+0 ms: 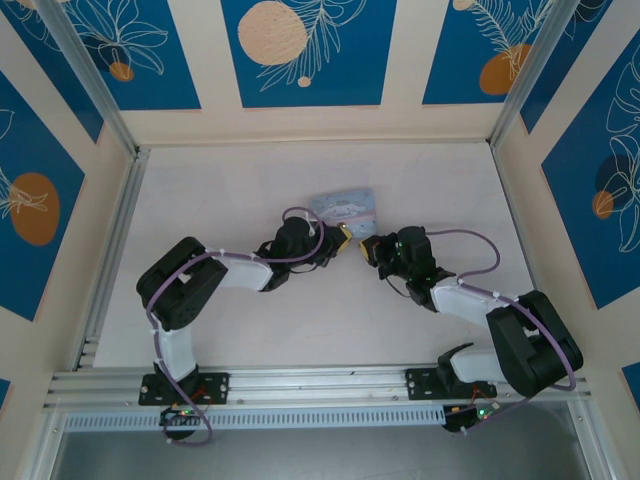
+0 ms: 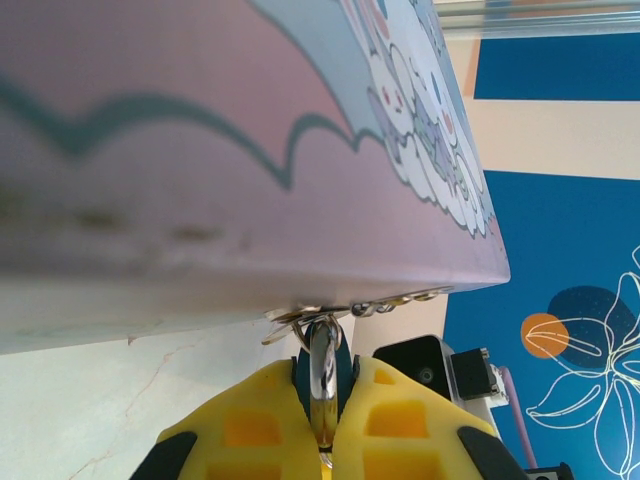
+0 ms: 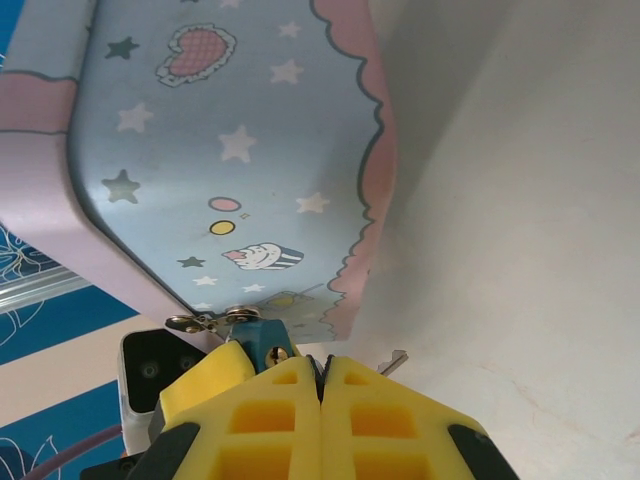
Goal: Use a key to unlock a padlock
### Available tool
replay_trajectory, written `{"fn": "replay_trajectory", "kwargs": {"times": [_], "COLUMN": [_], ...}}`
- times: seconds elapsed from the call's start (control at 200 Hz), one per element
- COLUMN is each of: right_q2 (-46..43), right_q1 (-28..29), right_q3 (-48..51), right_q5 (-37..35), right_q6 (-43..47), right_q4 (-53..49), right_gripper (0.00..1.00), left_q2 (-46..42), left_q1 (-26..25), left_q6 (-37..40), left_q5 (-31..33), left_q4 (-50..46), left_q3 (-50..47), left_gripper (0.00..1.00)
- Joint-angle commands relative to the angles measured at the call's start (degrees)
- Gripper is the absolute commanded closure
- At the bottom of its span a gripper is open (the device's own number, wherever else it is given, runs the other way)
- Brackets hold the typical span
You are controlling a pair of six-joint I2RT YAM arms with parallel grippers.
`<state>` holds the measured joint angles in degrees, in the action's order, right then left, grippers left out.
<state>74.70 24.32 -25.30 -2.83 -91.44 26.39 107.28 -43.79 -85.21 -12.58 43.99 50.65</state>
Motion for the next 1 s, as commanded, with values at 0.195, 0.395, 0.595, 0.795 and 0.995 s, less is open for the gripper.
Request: {"fn": "replay_trajectory", "kwargs": {"times": [0.195, 0.395, 0.595, 0.795, 0.995], "right_q2": [1.63, 2.25, 2.29, 2.47, 3.7], "right_q1": [0.37, 0.66, 0.73, 0.73, 0.83], "right_q3": [-3.12, -3.44, -2.52, -2.34, -2.66], "right_q5": [-0.25, -0.33, -0.69, -0.86, -0.76], "right_q6": [1.23, 1.26, 0.89, 0.82, 0.57], "right_q4": [0.24, 0.4, 0.27, 0.5, 1.27], "right_gripper": [1.0, 1.0, 1.0, 1.0, 1.0], "left_q2": [-2.6, -2.61, -2.51, -2.61, -2.61], "left_q1": [-0.33, -0.37, -0.33, -0.35, -0.37], "left_q6": [-0.48, -0.49, -0.66, -0.65, -0.63], "left_q5": [0.89, 0.97, 1.04, 1.06, 1.06], "left_q4": [1.98, 1.98, 1.99, 1.98, 2.03], "left_q3": [1.4, 1.44, 1.47, 1.47, 1.55], "left_gripper": [1.0, 1.0, 1.0, 1.0, 1.0]}}
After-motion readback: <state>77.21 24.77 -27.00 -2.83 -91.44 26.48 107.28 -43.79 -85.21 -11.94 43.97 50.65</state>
